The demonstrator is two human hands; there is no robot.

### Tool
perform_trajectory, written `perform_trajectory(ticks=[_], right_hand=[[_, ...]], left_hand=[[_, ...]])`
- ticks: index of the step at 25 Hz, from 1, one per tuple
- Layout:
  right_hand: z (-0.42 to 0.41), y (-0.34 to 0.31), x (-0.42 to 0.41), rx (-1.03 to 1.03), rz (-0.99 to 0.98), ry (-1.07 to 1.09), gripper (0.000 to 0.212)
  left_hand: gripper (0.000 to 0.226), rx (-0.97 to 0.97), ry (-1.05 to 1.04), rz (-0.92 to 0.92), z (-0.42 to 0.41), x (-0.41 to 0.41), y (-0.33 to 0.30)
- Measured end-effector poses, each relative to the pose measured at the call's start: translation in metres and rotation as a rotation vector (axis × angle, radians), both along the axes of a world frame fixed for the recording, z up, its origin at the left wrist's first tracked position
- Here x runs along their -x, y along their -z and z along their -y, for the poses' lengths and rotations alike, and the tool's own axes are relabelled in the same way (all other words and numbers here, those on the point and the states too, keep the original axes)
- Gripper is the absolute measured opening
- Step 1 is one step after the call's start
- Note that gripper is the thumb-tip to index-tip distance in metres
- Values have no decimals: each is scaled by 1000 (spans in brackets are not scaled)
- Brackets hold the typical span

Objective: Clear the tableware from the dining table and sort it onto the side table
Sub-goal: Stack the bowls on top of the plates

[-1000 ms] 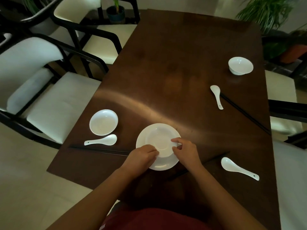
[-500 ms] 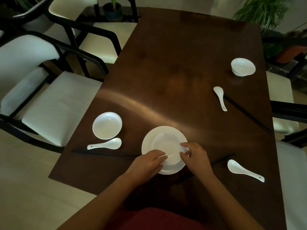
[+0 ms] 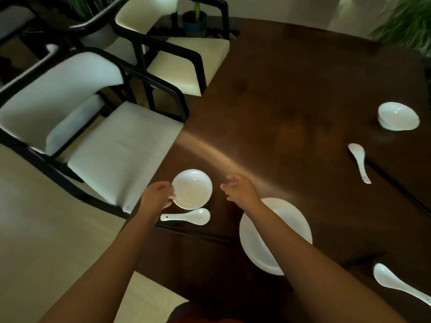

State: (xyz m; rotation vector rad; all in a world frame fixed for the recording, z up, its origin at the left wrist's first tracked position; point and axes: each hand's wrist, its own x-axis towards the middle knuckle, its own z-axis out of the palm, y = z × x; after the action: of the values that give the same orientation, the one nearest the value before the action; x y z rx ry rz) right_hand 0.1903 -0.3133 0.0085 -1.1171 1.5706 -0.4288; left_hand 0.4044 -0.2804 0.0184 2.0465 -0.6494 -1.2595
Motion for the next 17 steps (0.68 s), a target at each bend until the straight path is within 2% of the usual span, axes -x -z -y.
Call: perform_trajectory(ticks=[4,7,13,17], right_hand=[[12,27,-32,-62,-113,-44,42],[11,34,-42,-86,-103,43,22],[9,21,-41,-109,-21,183,20],[-7,-12,-4,11,80,268,18]], left_hand=[[26,-69,85,156,9,-6,10],[24,-113,125,114,11,-9,17],[25,-47,167,112,14,-9,16],[20,101,261,23,19,14,-1]])
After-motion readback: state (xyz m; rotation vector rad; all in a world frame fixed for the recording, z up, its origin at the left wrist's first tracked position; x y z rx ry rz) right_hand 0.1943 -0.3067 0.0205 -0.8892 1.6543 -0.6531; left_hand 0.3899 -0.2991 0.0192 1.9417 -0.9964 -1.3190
